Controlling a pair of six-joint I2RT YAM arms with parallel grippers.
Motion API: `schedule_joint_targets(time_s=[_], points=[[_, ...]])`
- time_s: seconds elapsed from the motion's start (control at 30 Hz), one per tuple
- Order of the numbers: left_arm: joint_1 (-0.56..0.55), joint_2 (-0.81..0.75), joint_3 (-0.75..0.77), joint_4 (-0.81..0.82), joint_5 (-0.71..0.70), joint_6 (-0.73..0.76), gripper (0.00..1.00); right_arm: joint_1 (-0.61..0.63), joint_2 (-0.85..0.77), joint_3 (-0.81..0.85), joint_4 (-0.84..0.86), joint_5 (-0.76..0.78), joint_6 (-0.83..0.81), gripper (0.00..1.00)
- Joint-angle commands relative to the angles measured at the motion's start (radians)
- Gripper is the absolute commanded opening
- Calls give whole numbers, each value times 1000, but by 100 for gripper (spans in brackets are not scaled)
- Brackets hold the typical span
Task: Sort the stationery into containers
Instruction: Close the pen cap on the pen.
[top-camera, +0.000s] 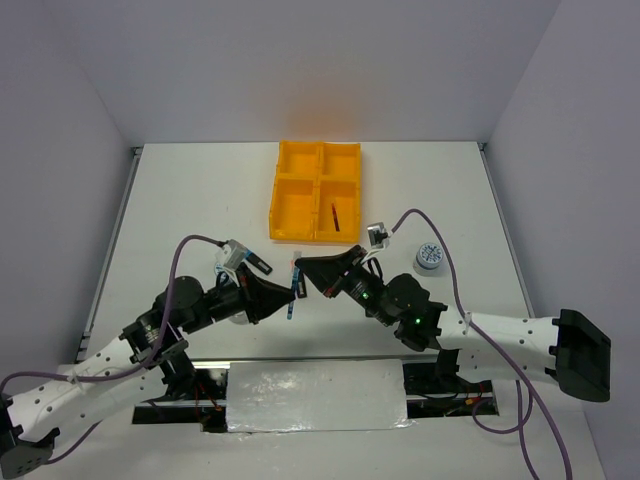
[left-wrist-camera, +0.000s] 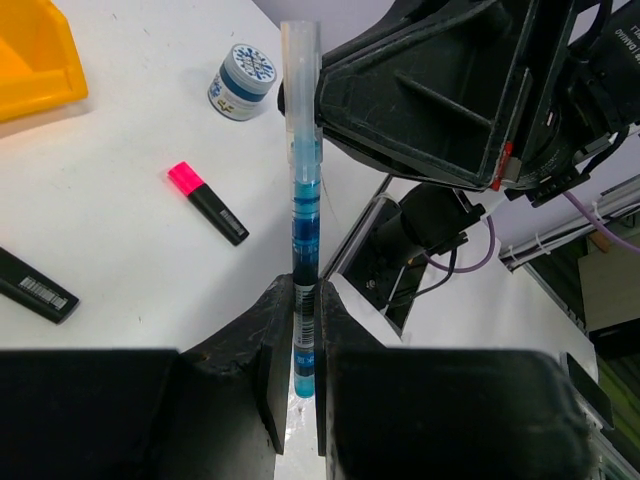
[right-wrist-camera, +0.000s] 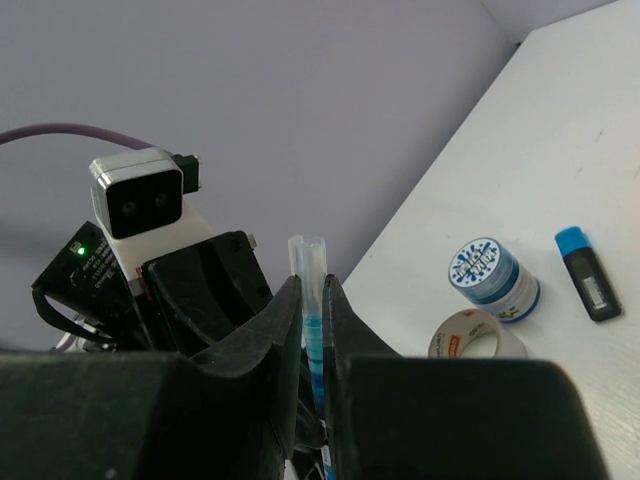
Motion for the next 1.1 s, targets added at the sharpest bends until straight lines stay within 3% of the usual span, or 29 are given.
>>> schedule_joint_targets(time_s=[0.0, 0.33, 0.53, 0.8, 0.83, 1.07], points=[[-1, -13, 91, 68, -40, 48, 0, 25, 14, -13, 20, -22, 1, 0], [-1, -11, 120, 49, -70, 76, 0, 37, 23, 7, 16, -48, -28, 0], [0, 1, 157, 52, -76, 115, 0, 69, 43, 33, 16, -66, -66, 5], [0, 9, 143, 91, 1, 148, 0, 74, 17, 34, 19, -83, -95, 24], [-1, 12, 137, 98, 6, 146, 0, 74, 14, 38, 20, -91, -97, 30], [-1, 15, 130, 114, 9, 145, 0, 78, 1, 42, 6, -103, -105, 37]])
